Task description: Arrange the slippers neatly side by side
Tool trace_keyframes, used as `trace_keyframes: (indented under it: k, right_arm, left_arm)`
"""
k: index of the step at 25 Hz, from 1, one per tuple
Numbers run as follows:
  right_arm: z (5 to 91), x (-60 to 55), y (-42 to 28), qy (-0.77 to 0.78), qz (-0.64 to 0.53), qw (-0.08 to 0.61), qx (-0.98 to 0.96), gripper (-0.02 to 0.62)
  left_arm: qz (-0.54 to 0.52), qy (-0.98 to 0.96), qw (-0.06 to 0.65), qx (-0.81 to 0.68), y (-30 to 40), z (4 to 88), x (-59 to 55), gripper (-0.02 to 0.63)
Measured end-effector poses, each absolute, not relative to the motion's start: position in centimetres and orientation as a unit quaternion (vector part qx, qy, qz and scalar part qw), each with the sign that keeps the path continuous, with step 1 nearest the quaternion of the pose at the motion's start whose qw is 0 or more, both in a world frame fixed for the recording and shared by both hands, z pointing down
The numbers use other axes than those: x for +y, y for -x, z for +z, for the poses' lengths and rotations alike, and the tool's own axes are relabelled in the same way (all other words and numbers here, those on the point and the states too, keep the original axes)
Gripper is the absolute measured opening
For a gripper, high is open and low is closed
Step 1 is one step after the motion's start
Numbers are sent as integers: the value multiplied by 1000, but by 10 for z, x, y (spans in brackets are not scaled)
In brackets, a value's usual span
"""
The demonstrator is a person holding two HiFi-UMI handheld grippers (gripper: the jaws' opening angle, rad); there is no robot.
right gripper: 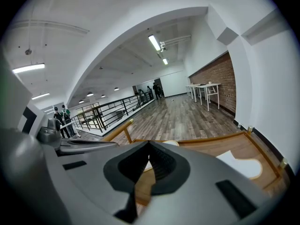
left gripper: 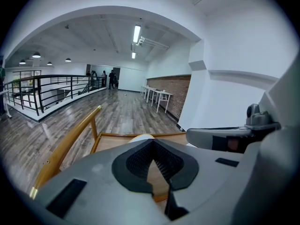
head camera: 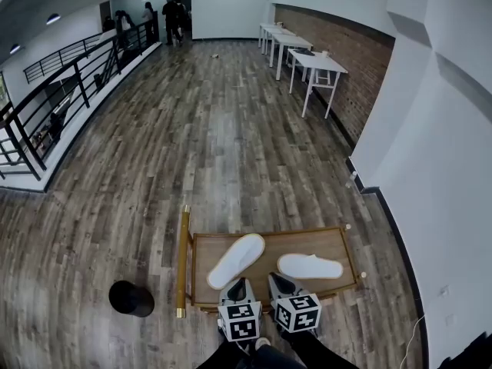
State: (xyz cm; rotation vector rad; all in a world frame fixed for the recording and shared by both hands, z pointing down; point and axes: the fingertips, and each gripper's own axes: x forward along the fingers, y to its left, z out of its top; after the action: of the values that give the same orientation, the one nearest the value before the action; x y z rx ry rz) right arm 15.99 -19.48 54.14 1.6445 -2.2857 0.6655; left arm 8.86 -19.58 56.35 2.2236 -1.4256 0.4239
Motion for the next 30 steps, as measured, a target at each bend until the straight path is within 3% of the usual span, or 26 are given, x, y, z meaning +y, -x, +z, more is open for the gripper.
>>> trace_keyframes:
  k: [30]
  right_arm:
    - [560, -207, -204, -559, 234, 150, -781, -2]
  left_arm:
    - [165, -797, 228, -534, -112, 560, -199, -2]
